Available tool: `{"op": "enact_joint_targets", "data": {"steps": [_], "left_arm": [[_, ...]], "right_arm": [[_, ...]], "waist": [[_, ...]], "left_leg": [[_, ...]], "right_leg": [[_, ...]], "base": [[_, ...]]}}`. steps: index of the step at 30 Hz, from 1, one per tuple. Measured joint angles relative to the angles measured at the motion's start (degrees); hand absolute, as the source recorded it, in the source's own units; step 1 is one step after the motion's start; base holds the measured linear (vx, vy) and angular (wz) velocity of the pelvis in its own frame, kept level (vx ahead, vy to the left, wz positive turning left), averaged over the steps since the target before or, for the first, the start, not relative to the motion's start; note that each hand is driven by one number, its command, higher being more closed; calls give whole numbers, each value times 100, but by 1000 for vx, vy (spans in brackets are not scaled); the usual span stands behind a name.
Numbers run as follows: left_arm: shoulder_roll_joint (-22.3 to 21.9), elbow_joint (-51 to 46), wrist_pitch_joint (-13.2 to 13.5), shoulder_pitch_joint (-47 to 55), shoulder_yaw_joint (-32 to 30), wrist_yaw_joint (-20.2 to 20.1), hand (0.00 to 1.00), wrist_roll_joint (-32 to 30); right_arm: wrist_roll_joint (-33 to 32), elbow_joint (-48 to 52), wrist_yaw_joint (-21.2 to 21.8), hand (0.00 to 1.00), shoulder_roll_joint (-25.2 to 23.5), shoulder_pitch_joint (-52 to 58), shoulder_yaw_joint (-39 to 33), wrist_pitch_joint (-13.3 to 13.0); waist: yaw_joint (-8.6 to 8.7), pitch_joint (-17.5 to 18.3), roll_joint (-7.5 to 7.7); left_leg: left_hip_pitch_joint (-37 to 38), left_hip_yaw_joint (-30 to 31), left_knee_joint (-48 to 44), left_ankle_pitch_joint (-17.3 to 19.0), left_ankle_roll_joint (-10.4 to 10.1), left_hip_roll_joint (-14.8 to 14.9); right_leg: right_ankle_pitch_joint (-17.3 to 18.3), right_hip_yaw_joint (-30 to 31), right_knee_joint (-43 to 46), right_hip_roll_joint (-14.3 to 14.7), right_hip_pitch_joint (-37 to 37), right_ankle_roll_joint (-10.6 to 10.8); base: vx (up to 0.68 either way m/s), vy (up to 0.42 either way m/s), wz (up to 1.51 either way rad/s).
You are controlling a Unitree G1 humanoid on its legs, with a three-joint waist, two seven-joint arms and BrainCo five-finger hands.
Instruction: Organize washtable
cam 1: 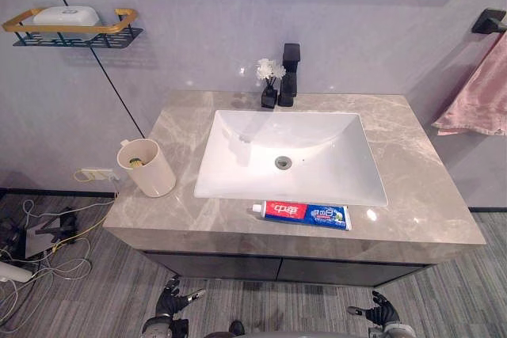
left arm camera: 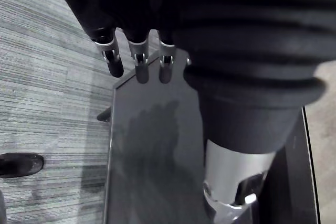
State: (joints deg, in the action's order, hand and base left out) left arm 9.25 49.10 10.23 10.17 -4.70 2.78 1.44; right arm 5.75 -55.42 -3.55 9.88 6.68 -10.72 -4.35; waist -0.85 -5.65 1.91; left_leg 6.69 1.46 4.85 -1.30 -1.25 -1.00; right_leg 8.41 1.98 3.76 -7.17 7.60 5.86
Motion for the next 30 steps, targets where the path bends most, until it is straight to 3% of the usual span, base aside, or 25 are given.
{"op": "enact_joint_targets", "data": {"steps": [6,14,19,23,30], "left_arm": [[-36,207,2,-18,4,33,0,5],[-238,553,-6,-32,1,285,0,215],[-222,448,-9,-118,-281,387,0,377],[-40,-571,-35,28,-831,512,0,460],[452,-3425,-55,124,-1582,735,0,48]], "right_arm": [[-194,-49,0,0,-13,59,-18,-10],[-1249,-245,2,0,-281,277,-525,-98],[-1421,-276,0,0,-331,351,-762,-112],[-1421,-163,9,0,-337,361,-788,-162],[-1414,241,27,0,-385,444,-797,-193]], "waist": [[9,3,-5],[14,14,-35],[7,9,-35],[-23,-28,-94],[-303,-70,-86]], "left_leg": [[21,-5,3,-3,1,3],[200,56,57,-63,-13,8],[91,268,100,-145,-30,-2],[42,388,101,-160,-80,5],[1,535,62,-190,-72,-12]], "right_leg": [[-3,0,10,2,27,0],[-6,-108,10,-6,222,2],[-6,-374,12,-20,233,10],[40,-631,-61,-22,334,7],[22,-1007,-186,-91,540,37]], "base": [[0,0,0],[-41,-15,4],[-83,-25,27],[-43,-28,31],[33,-31,24]]}}
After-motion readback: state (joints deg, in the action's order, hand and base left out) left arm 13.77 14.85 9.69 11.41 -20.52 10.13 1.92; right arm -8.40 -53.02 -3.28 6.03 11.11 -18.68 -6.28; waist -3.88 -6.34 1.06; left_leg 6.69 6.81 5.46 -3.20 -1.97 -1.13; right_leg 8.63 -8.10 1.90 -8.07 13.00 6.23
